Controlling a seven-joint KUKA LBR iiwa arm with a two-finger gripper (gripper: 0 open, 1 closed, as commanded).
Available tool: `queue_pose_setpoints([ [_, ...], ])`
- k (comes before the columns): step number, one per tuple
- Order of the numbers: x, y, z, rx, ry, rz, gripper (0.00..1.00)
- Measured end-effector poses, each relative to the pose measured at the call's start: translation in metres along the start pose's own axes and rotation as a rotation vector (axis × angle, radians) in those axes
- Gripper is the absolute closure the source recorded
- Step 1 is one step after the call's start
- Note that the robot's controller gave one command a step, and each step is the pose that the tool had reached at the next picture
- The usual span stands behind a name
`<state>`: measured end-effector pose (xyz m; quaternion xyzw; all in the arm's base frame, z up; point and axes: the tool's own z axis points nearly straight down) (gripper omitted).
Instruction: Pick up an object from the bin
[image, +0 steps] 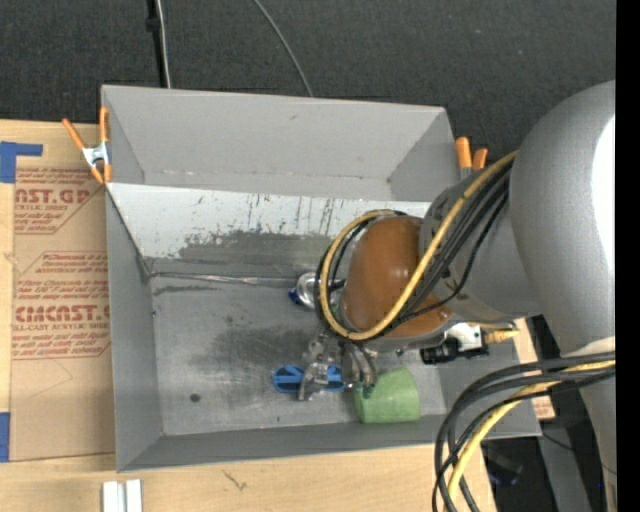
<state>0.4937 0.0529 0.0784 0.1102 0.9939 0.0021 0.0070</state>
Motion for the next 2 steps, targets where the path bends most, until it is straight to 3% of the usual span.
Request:
queue_pose_setpoints([
  [1,0.000,0.001,-0.012,0.004,0.012,-0.001,1.00],
  [2,-0.003,0.003,-0.092,0.002,0.006,-0.002,1.00],
])
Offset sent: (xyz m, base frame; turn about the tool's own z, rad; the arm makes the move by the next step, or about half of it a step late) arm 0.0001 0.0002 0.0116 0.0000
